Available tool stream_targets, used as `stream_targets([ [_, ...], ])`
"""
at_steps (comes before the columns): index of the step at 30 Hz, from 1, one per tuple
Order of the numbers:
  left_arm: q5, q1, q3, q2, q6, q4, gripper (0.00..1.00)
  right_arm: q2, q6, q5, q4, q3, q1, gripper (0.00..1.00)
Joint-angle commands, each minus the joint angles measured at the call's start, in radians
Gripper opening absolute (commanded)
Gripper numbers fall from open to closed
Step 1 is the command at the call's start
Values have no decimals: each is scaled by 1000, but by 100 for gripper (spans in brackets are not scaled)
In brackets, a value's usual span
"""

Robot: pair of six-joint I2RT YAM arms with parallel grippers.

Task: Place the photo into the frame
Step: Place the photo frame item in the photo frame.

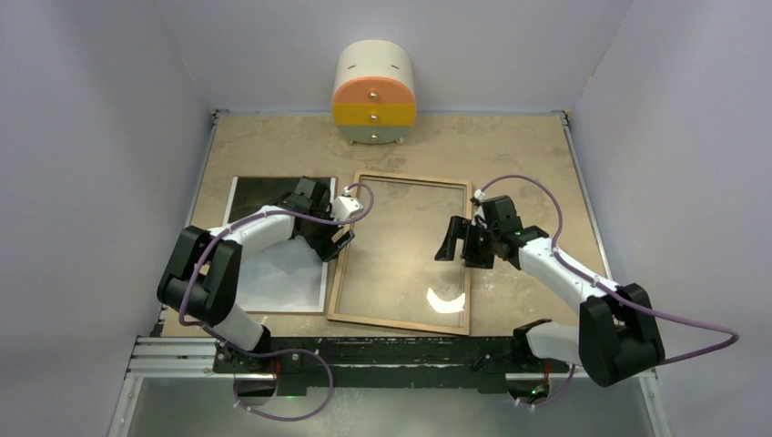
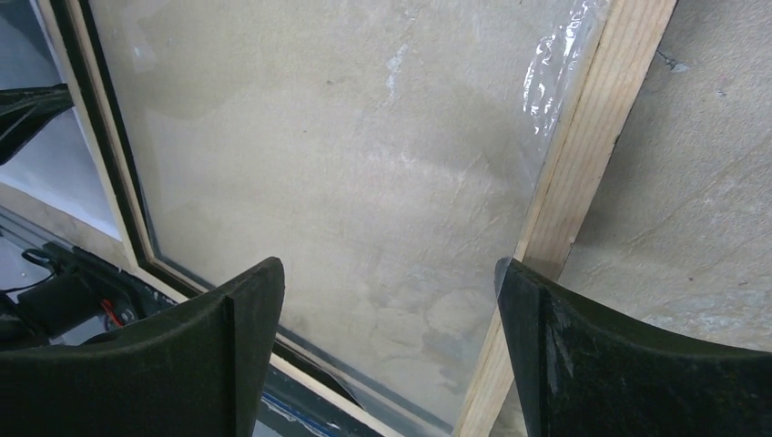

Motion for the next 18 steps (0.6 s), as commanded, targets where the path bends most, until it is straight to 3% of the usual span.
stream_targets([
  [1,38,-8,1,2,11,33,83,-69,59,-102,109,17,18,83],
  [9,35,-8,-1,1,16,35,83,-185,175,-255,265,-9,18,64],
  [14,38,-8,-3,-1,16,34,83,-209,236,-313,361,-23,18,59],
  [18,45,-8,-1,-8,15,32,83,-194,235,-319,357,-22,17,45],
])
